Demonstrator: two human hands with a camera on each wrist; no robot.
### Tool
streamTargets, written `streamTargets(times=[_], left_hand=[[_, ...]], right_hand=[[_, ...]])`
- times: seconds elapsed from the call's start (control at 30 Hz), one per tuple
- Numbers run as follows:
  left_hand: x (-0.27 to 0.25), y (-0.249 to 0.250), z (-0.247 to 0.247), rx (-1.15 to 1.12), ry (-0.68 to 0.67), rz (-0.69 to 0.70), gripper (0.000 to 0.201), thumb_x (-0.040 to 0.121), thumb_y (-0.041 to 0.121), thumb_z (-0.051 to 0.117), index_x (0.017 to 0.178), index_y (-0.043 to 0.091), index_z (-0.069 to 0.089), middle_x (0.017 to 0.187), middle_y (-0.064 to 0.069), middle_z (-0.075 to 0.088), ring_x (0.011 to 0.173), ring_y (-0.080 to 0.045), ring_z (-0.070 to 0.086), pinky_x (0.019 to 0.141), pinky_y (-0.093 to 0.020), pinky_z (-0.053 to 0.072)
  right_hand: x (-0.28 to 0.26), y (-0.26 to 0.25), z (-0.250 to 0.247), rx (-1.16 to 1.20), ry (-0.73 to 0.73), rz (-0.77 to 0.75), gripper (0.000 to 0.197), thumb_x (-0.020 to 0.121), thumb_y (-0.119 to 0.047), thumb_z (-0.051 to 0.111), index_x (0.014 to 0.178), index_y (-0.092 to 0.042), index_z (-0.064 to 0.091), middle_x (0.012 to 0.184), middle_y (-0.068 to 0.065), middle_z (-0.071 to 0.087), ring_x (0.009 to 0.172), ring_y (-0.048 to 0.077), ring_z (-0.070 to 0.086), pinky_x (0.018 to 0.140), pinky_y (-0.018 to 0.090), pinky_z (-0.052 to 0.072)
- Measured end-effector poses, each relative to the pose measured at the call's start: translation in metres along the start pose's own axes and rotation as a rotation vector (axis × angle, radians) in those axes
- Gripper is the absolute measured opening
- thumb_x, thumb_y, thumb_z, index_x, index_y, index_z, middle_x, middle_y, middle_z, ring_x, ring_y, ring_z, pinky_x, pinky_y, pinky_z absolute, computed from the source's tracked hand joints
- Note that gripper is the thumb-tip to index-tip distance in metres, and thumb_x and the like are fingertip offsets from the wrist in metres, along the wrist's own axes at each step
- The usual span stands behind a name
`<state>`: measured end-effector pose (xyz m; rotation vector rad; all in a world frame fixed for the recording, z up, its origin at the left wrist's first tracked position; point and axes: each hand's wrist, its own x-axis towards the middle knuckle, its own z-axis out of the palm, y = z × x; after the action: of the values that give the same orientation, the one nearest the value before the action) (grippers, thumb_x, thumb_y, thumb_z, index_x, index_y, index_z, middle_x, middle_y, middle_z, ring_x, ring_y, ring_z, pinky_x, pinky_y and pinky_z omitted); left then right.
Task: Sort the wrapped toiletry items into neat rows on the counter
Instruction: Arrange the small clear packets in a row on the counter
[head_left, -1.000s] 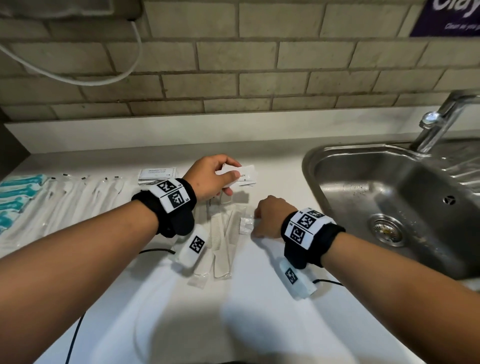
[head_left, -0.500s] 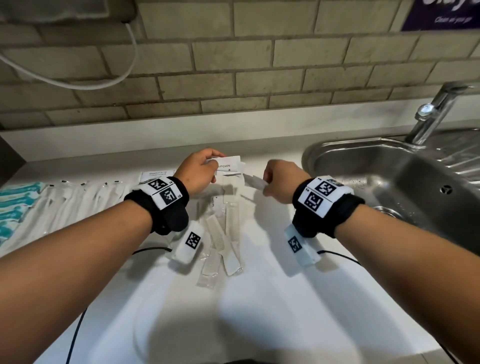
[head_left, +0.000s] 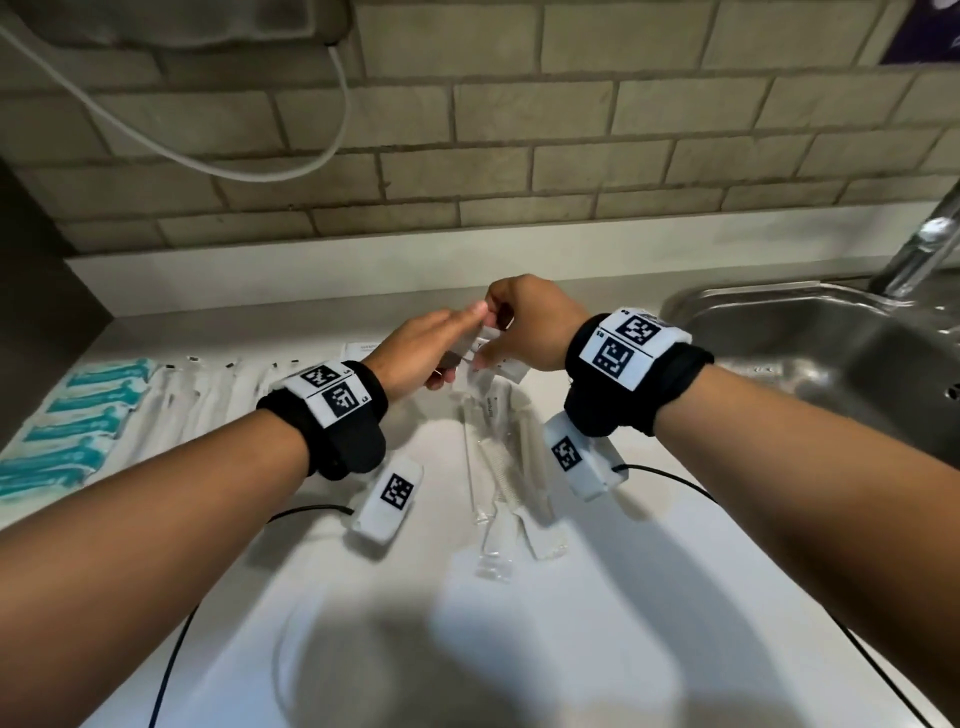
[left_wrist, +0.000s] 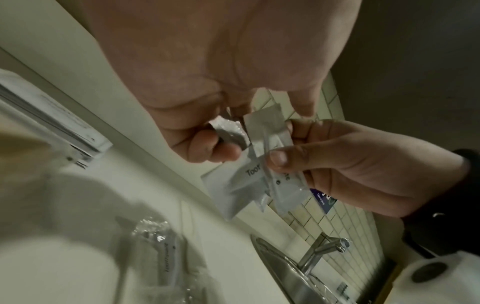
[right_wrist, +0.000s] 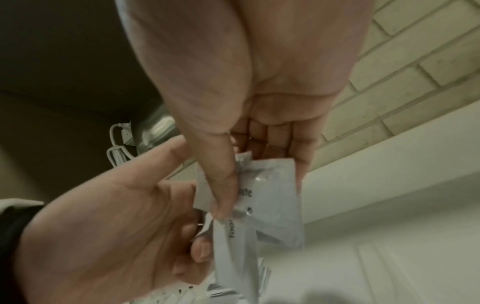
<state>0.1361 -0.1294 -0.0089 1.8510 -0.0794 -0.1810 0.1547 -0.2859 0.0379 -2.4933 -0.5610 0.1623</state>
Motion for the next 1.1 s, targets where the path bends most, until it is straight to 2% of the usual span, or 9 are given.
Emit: streamTargets(times=[0.1, 0.2, 0.37, 0.43, 0.5, 0.63, 0.8, 0.93, 1.1], left_hand=[[-0.005, -0.006, -0.013, 0.059, 0.022, 0.021, 0.055, 0.086, 0.061, 0.055, 0.102, 0.008, 0.059, 0.077, -0.006, 0.053, 0.058, -0.011, 0.044, 0.053, -0.025, 0.033], [-0.010, -0.012, -0.025, 0.050, 0.071, 0.020, 0.055, 0.087, 0.066, 0.049, 0.097, 0.012, 0.060, 0.071, -0.002, 0.049, 0.057, -0.013, 0.043, 0.054, -0.026, 0.032], [-0.021, -0.017, -0.048, 0.021, 0.146, -0.064, 0.061, 0.089, 0.072, 0.034, 0.125, 0.029, 0.058, 0.077, 0.009, 0.050, 0.064, -0.012, 0.048, 0.058, -0.025, 0.038], [-0.024, -0.015, -0.055, -0.028, 0.171, -0.074, 0.053, 0.089, 0.069, 0.039, 0.117, 0.029, 0.058, 0.075, 0.007, 0.042, 0.062, -0.013, 0.046, 0.058, -0.026, 0.037], [-0.025, -0.015, -0.062, -0.102, 0.191, -0.078, 0.043, 0.089, 0.062, 0.048, 0.105, 0.023, 0.058, 0.078, 0.005, 0.043, 0.059, -0.012, 0.045, 0.054, -0.025, 0.034], [-0.027, -0.014, -0.068, -0.185, 0.201, -0.082, 0.006, 0.098, 0.023, 0.051, 0.097, 0.019, 0.055, 0.078, -0.002, 0.045, 0.053, -0.014, 0.046, 0.047, -0.023, 0.033], [-0.036, -0.016, -0.071, -0.221, 0.141, -0.060, 0.009, 0.096, 0.012, 0.045, 0.093, 0.016, 0.052, 0.070, -0.002, 0.042, 0.054, -0.018, 0.045, 0.050, -0.027, 0.032], [-0.040, -0.019, -0.071, -0.065, 0.071, -0.065, 0.014, 0.096, 0.011, 0.047, 0.109, 0.012, 0.051, 0.068, -0.004, 0.050, 0.050, -0.013, 0.046, 0.049, -0.027, 0.035], [-0.041, -0.022, -0.072, 0.029, 0.082, -0.070, 0.018, 0.097, 0.009, 0.044, 0.114, 0.012, 0.051, 0.071, -0.008, 0.054, 0.049, -0.014, 0.047, 0.042, -0.022, 0.037]], right_hand=[[0.004, -0.004, 0.006, 0.104, 0.039, 0.025, 0.033, 0.067, -0.018, 0.086, 0.080, -0.016, 0.056, 0.067, -0.008, 0.048, 0.062, 0.012, 0.045, 0.050, 0.017, 0.035], [0.009, -0.011, 0.009, 0.153, 0.054, 0.048, 0.035, 0.066, -0.022, 0.087, 0.078, -0.018, 0.054, 0.067, -0.008, 0.048, 0.057, 0.007, 0.042, 0.050, 0.017, 0.035], [0.025, -0.032, 0.020, 0.305, 0.136, 0.082, 0.040, 0.065, -0.021, 0.089, 0.067, -0.021, 0.048, 0.062, -0.006, 0.050, 0.053, 0.009, 0.046, 0.049, 0.020, 0.036], [0.032, -0.038, 0.027, 0.318, 0.177, 0.088, 0.041, 0.064, -0.022, 0.089, 0.070, -0.019, 0.049, 0.062, -0.007, 0.049, 0.054, 0.009, 0.045, 0.048, 0.021, 0.035], [0.035, -0.042, 0.034, 0.286, 0.205, 0.095, 0.041, 0.063, -0.024, 0.089, 0.075, -0.017, 0.050, 0.063, -0.007, 0.049, 0.056, 0.009, 0.044, 0.048, 0.022, 0.034], [0.037, -0.049, 0.044, 0.207, 0.222, 0.080, 0.045, 0.060, -0.022, 0.090, 0.082, -0.015, 0.051, 0.067, -0.007, 0.050, 0.063, 0.014, 0.047, 0.050, 0.023, 0.035], [0.034, -0.055, 0.053, 0.080, 0.147, 0.036, 0.065, 0.053, -0.026, 0.094, 0.099, -0.012, 0.050, 0.094, 0.002, 0.054, 0.082, 0.019, 0.049, 0.062, 0.027, 0.040], [0.031, -0.060, 0.056, -0.010, 0.089, 0.005, 0.076, 0.050, -0.035, 0.095, 0.108, -0.012, 0.051, 0.096, 0.002, 0.057, 0.080, 0.019, 0.053, 0.053, 0.019, 0.037], [0.029, -0.054, 0.044, -0.040, -0.029, 0.059, 0.072, 0.054, -0.051, 0.089, 0.108, -0.017, 0.056, 0.096, -0.003, 0.062, 0.083, 0.016, 0.058, 0.061, 0.022, 0.043]])
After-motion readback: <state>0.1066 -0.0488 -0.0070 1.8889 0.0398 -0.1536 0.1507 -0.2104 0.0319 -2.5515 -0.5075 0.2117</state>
